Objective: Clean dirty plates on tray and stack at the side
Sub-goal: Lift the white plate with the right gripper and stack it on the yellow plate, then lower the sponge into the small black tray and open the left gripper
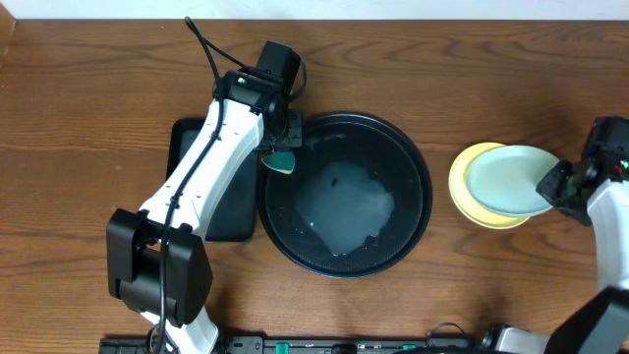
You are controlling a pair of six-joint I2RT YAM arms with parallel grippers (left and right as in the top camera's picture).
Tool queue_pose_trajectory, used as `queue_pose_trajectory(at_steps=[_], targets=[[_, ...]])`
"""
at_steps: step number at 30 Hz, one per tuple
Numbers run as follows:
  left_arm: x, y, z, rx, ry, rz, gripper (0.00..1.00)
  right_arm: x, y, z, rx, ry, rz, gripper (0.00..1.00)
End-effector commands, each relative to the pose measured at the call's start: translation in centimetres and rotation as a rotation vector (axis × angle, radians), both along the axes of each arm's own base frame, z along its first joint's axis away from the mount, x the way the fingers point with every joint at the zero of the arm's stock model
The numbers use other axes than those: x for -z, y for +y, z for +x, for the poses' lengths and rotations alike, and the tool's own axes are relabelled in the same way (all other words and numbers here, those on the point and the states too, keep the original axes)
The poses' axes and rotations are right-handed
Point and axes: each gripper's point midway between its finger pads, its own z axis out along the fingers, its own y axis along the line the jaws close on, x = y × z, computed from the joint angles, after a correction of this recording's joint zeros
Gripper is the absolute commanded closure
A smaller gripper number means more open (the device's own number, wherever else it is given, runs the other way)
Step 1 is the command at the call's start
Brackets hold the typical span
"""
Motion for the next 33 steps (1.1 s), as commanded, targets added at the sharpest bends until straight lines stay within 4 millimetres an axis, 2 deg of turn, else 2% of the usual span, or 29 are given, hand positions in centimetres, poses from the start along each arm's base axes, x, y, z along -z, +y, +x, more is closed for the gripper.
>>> queue_pose_trajectory(at_steps=[1, 4, 5, 6, 7, 8, 14, 20, 23, 27, 33], targets=[[0.3, 0.3, 0.0, -0.01, 0.006, 0.013, 0.92, 1.6, 1.1, 0.4, -0.029, 0.021, 0.072, 0.99], [-0.2, 1.2, 0.0, -0.031, 0.001, 0.011, 0.93, 2.8, 1.6, 0.5, -0.056, 0.061, 0.087, 0.98], [-0.5, 1.7, -0.1, -0.041, 0.002, 0.011, 0.93, 3.1, 1.8, 0.5, -0.065, 0.071, 0.09, 0.91], [-0.7, 2.1, -0.1, -0.051, 0.002, 0.011, 0.92, 3.3, 2.0, 0.5, -0.083, 0.08, 0.09, 0.8], [-1.0, 2.7, -0.2, -0.063, 0.003, 0.012, 0.92, 3.4, 2.1, 0.6, -0.094, 0.086, 0.09, 0.62], [-1.5, 3.7, -0.4, -0.085, 0.006, 0.014, 0.93, 3.4, 2.4, 0.6, -0.115, 0.089, 0.089, 0.52], [-2.3, 7.0, -1.1, -0.133, 0.024, 0.026, 0.92, 2.2, 4.5, 1.8, -0.23, 0.06, 0.158, 0.44], [-1.4, 9.8, -2.5, -0.166, 0.108, 0.052, 0.92, -1.0, 6.8, 2.7, -0.328, 0.056, 0.216, 0.38], [-0.4, 11.3, -3.0, -0.203, 0.137, 0.059, 0.92, -2.1, 8.1, 3.3, -0.387, 0.054, 0.211, 0.34], [1.5, 13.3, -3.2, -0.259, 0.168, 0.06, 0.93, -2.3, 10.4, 3.8, -0.461, 0.045, 0.228, 0.29], [5.0, 14.1, -2.6, -0.283, 0.151, 0.055, 0.92, -2.4, 12.0, 4.3, -0.515, 0.037, 0.222, 0.27]])
